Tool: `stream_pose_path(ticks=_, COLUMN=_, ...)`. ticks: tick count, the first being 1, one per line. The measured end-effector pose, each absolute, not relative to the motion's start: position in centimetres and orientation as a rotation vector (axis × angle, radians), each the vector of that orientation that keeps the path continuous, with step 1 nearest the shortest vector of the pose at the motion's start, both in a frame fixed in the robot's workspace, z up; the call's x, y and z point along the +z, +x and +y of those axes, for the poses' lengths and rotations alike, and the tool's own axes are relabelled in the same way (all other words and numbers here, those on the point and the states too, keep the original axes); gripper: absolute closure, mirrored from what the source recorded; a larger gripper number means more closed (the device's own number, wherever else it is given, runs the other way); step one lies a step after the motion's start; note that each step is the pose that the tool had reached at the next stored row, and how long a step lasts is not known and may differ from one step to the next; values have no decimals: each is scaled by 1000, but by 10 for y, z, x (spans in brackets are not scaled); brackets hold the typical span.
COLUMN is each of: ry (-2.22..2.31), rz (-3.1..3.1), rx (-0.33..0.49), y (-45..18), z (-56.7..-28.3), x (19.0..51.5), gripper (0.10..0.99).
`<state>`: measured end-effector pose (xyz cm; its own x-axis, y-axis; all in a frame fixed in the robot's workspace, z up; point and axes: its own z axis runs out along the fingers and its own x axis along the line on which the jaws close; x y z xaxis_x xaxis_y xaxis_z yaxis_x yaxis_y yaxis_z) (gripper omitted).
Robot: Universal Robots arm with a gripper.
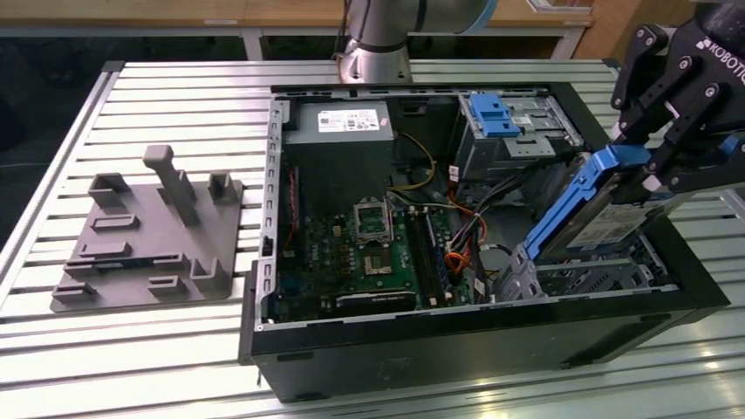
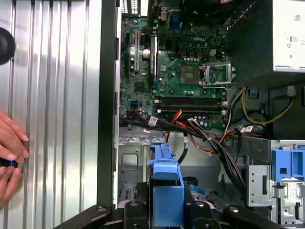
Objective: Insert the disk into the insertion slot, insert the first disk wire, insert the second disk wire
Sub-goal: 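Insert the disk into the insertion slot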
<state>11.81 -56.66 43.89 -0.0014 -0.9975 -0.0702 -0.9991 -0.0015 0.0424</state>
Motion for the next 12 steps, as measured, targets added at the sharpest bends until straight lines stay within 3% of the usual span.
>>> stream_pose_path(ticks=12, ry=-2220, rz=2223, rx=165, y=118, z=-567, x=440, gripper=722)
